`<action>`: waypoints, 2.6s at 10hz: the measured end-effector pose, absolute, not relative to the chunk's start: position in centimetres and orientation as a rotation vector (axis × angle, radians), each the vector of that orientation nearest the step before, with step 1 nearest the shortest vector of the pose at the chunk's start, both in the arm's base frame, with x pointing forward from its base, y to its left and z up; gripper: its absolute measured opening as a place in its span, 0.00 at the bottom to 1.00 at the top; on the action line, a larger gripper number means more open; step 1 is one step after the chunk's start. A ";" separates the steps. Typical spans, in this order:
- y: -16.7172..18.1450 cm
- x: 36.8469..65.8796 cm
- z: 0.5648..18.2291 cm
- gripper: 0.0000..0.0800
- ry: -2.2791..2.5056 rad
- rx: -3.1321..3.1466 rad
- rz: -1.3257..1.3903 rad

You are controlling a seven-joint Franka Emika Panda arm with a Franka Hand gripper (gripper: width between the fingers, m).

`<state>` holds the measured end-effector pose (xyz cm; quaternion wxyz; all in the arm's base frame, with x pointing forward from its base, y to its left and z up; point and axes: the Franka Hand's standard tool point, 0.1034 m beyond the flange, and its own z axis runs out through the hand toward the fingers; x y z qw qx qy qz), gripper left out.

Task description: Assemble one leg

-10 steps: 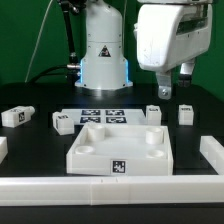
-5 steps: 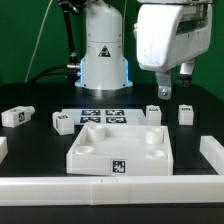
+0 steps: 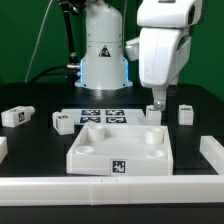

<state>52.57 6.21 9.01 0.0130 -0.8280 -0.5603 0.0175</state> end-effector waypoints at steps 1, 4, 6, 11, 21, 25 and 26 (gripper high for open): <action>5.6 51.7 8.3 0.81 -1.735 -2.579 0.067; 5.6 51.9 8.4 0.81 -1.734 -2.581 0.064; 5.6 51.9 8.4 0.81 -1.744 -2.574 0.063; 4.8 45.6 3.9 0.81 -1.873 -2.466 0.044; 2.1 44.9 1.1 0.65 -1.795 -2.496 0.070; 2.1 44.9 1.1 0.08 -1.793 -2.499 0.068; 2.1 45.0 1.2 0.08 -1.794 -2.501 0.061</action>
Offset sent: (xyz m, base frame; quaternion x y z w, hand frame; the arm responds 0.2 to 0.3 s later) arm 0.0000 0.0000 0.0000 0.0000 0.0000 0.0000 1.0000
